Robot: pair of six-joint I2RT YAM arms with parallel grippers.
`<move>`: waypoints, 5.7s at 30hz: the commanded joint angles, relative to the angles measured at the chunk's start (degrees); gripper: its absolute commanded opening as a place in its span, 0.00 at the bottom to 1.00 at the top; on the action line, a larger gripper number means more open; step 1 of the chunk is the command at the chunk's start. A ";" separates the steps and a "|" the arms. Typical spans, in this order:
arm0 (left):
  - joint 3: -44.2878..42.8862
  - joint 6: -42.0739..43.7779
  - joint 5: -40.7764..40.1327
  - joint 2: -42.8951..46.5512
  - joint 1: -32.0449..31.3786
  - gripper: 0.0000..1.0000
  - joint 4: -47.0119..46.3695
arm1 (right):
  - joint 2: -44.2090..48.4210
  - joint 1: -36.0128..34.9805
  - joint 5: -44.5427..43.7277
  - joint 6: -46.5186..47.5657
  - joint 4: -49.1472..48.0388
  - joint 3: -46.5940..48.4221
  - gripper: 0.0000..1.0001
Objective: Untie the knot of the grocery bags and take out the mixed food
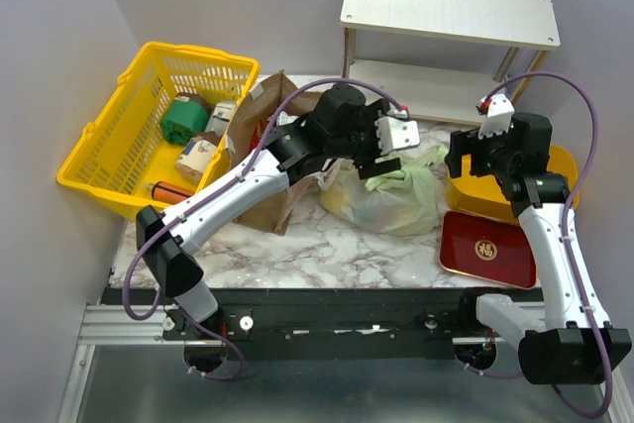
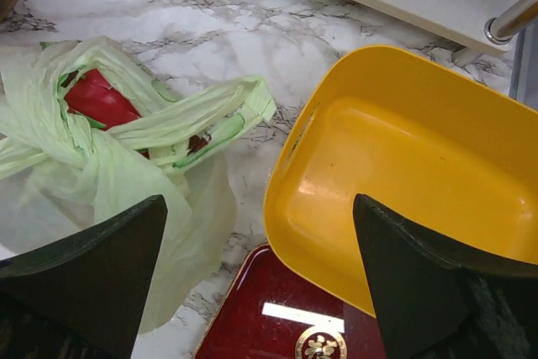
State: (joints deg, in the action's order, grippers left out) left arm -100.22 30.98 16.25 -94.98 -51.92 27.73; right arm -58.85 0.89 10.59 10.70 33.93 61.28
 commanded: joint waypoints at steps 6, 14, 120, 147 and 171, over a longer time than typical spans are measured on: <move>19.61 3.72 1.85 18.68 5.24 0.81 17.18 | 0.32 0.43 7.24 1.08 -0.36 -2.04 1.00; 23.86 4.35 6.08 14.57 7.89 0.44 15.79 | -3.37 0.43 13.92 -1.56 -0.62 0.15 1.00; 11.10 -1.10 -3.85 -4.25 5.43 0.19 3.21 | -15.16 -14.51 17.11 15.23 6.59 4.92 0.00; 6.91 -9.82 13.80 4.64 11.32 0.82 3.47 | -9.09 -2.82 21.65 2.31 5.89 6.49 0.66; -4.54 -5.93 -3.15 -10.94 5.51 0.00 3.48 | -22.45 -2.82 16.66 -2.79 -1.32 15.87 0.00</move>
State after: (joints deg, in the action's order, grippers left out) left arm -101.78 25.85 18.28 -109.69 -48.31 34.33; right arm -81.14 -1.91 28.75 7.94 35.75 67.66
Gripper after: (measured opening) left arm 0.032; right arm 0.023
